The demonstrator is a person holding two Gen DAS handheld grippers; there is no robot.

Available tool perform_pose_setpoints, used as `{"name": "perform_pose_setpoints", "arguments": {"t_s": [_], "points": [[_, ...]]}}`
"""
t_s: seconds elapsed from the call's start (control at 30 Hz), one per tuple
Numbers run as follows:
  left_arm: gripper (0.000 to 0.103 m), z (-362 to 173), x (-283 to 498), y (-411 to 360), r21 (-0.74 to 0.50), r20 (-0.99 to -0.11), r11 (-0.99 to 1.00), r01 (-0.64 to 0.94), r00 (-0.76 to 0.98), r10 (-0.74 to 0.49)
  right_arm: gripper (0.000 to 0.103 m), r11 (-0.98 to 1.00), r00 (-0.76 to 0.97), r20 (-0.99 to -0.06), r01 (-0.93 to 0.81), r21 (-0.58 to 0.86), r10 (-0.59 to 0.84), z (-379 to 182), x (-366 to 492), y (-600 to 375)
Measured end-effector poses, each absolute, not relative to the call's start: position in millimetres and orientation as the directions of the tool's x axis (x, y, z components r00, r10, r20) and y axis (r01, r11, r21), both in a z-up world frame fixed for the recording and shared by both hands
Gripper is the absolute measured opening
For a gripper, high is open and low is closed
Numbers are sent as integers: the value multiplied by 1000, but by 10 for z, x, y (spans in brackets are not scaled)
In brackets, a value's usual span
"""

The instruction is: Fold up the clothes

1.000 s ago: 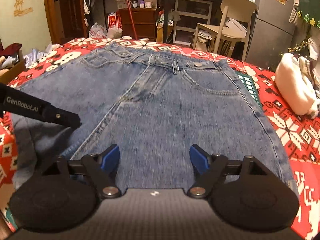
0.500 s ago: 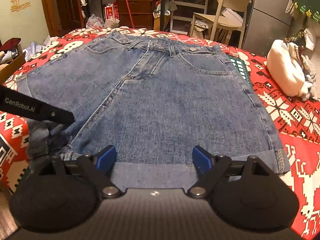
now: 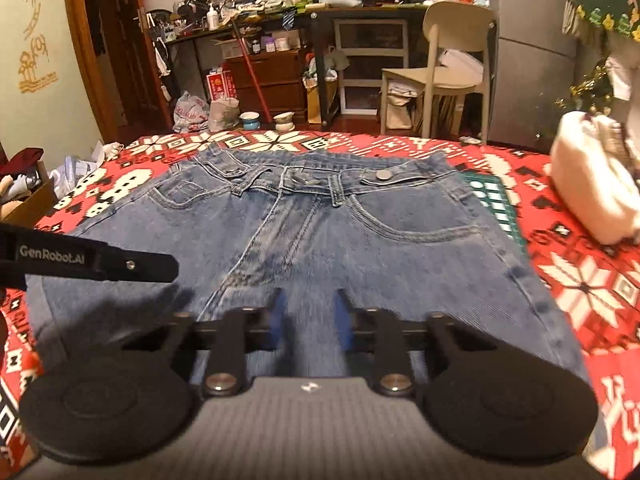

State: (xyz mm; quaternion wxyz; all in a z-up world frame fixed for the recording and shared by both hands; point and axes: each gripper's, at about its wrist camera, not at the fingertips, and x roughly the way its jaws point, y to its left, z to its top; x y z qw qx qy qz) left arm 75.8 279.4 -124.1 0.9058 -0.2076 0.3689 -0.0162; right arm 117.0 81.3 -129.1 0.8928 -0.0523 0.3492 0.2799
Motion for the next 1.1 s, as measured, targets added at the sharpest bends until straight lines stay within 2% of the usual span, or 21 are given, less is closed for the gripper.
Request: {"name": "perform_pose_setpoints", "arguments": {"t_s": [0.07, 0.17, 0.57, 0.73, 0.93, 1.1], "points": [[5, -1290, 834, 2822, -409, -655, 905, -117, 728, -202, 8, 829, 592, -661, -554, 83, 462, -1351, 1244, 906], [4, -1357, 883, 2821, -436, -663, 894, -105, 709, -241, 6, 811, 573, -675, -581, 68, 466, -1456, 1292, 1023], [3, -1393, 678, 2705, -407, -736, 905, -122, 630, -246, 8, 801, 537, -721, -598, 41, 438, -1452, 957, 983], [4, -1353, 454, 2594, -375, -771, 919, -125, 593, -233, 8, 802, 503, -749, -594, 64, 432, -1411, 693, 847], [4, -1344, 217, 2564, -391, -785, 902, -181, 577, -225, 8, 801, 474, -768, -593, 83, 431, -1359, 446, 663], [5, -1258, 148, 2641, -415, -746, 889, -191, 631, -213, 10, 820, 469, -742, -541, 187, 478, -1289, 470, 443]]}}
